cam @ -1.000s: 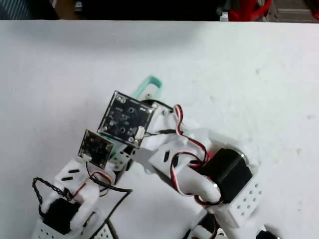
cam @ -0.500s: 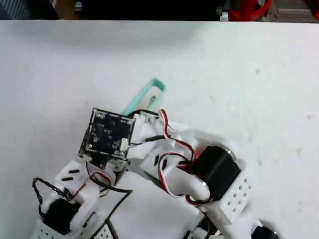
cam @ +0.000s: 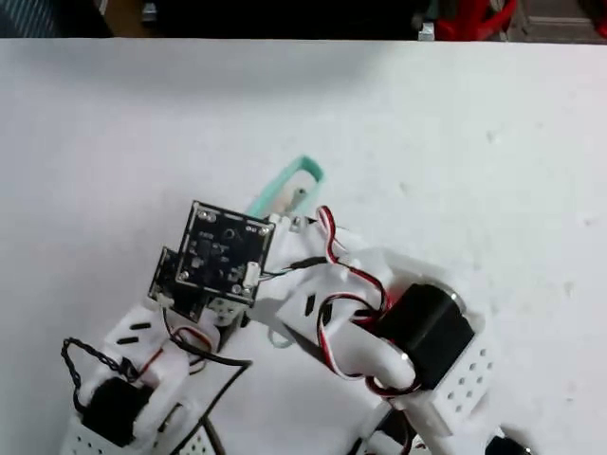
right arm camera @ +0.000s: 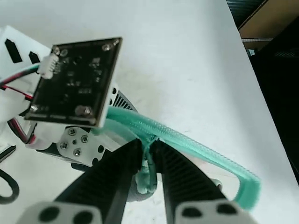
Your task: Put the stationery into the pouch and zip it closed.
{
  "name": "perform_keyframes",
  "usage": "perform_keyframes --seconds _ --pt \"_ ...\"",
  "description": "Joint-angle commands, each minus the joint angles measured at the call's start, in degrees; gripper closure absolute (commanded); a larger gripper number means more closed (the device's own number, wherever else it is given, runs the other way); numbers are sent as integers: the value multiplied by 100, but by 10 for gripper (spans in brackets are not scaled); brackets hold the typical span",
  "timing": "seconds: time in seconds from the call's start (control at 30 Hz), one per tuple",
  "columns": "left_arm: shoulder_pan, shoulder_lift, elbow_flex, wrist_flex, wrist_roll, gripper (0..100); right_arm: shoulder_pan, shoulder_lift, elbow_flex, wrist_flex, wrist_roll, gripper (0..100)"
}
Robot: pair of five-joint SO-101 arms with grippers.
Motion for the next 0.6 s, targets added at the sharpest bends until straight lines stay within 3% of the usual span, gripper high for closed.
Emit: perform_keyframes --seconds 0.0,0.1,0.27,0.47,0.57 --pt "57 57 -774 132 -26 801 110 -84 141 -66 0 961" --pt "75 57 -1090 35 -18 801 101 -84 281 -101 0 961" --pt "75 84 -589 -519 -35 808 101 -92 308 -84 0 961" --pt "75 66 -563 -554 -290 981 101 -136 308 -66 0 961" --pt "75 66 -519 -536 -448 978 119 -101 308 -75 26 961"
